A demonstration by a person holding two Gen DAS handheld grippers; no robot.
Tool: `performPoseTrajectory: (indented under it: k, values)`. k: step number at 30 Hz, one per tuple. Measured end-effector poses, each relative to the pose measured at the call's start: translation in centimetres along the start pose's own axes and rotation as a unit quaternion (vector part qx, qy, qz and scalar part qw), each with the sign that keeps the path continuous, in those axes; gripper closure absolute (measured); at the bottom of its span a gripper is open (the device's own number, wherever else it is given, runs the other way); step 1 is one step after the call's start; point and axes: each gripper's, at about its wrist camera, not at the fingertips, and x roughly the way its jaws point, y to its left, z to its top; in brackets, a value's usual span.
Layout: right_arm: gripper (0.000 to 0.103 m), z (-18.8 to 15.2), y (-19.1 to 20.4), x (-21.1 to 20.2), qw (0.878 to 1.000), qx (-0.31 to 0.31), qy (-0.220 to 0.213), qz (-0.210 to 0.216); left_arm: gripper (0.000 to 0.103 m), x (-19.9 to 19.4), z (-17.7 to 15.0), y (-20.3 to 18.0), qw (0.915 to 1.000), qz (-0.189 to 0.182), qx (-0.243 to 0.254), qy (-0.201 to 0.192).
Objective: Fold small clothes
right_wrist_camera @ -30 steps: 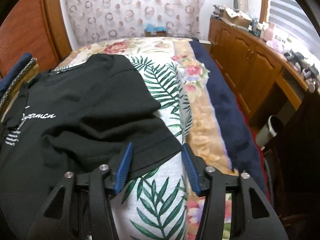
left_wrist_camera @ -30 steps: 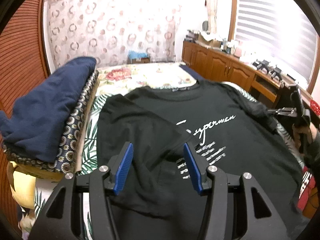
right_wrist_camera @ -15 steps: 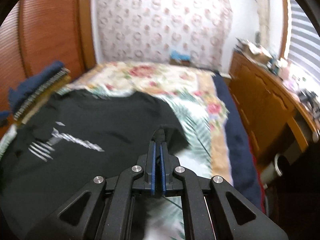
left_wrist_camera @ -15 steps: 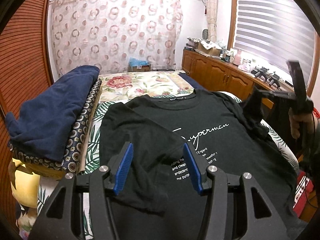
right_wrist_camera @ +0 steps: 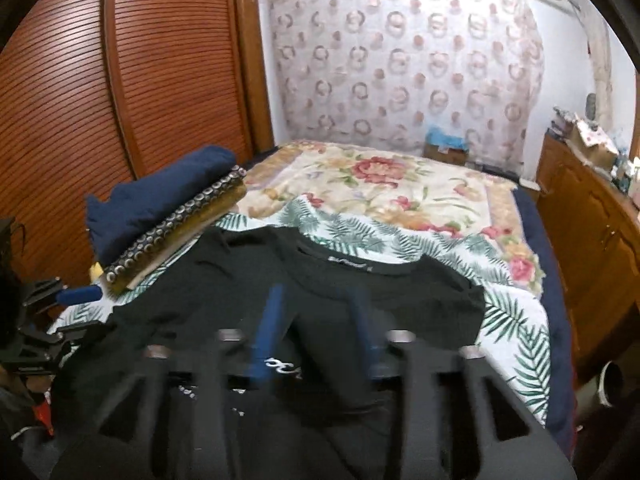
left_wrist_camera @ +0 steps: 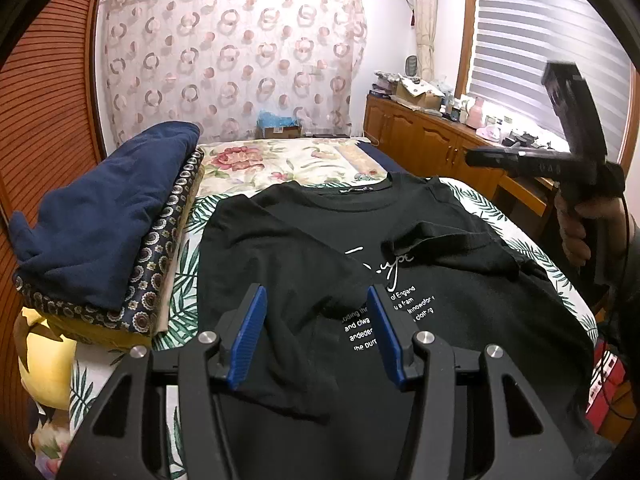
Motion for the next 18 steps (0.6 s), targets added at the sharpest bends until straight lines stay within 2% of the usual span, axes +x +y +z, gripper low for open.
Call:
performPoseTrajectory:
  k: [4,8,12,18]
  values:
    - [0.06,-1.7,-1.8,-0.6,0.999,0.0,0.019,-0.032,0.051,0.4,-0.2,-0.4,1.0,-0.004,0.001,0.006]
    - [0.06,-5.1,-4.1,0.0,0.996,0.009,0.058,-0.07,0.051,0.8,-0.4,-0.9,0.9999,-0.006,0.004,0.013]
    - [0.06,-8.1,-5.8,0.8,0.992,0.028,0.09,-0.085,0.051,0.9,-0.4,-1.1,0.9998,-0.007,0.007,0.016]
    - [0.06,-10.0,-6.0,1.5,0.99,0.043,0.109,-0.083,0.051,0.9,-0.4,-1.2,0.9998,-0.006,0.007,0.016]
